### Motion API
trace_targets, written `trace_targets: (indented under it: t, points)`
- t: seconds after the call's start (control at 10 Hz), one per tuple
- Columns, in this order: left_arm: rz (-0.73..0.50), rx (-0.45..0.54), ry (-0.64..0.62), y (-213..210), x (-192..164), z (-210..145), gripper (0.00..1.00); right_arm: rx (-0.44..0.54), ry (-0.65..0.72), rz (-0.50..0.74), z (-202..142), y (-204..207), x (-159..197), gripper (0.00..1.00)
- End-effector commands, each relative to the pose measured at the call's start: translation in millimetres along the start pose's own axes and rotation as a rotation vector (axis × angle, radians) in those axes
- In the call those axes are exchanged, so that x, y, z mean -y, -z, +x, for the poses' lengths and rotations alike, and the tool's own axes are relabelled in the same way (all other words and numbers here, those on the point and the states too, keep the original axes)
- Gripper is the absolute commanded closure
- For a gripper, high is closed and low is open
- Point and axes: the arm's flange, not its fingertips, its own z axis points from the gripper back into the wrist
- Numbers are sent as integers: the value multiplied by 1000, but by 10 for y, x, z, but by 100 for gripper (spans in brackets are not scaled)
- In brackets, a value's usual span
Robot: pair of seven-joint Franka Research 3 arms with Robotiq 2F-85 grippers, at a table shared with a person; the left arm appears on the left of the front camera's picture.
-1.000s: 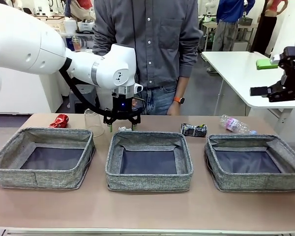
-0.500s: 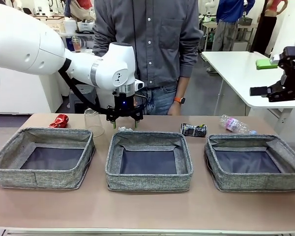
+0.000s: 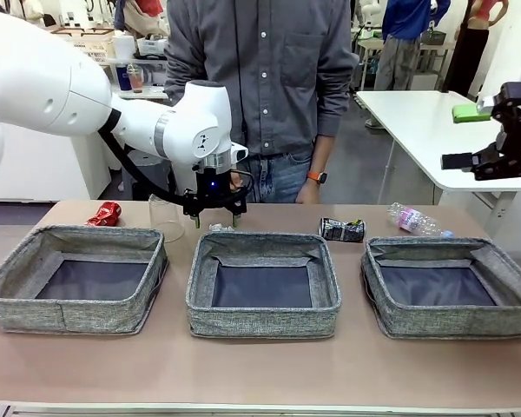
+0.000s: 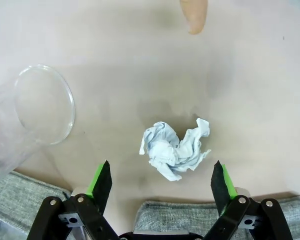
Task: Sort the waste into the appropriate baskets.
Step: Pick up the waste item pointed out by the person.
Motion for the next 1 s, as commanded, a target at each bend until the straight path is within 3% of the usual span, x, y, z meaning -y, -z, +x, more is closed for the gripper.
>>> trace_targets:
  t: [0.0, 0.8, 0.9]
  points:
    - [-38, -15, 14, 43, -18, 62, 0, 11, -24, 22, 33, 25, 1, 0]
    - [-51, -37, 26, 170, 76, 180, 0, 11, -24, 22, 33, 25, 1, 0]
    - [-50, -48, 22, 175, 81, 188, 24, 11, -24, 22, 33, 25, 1, 0]
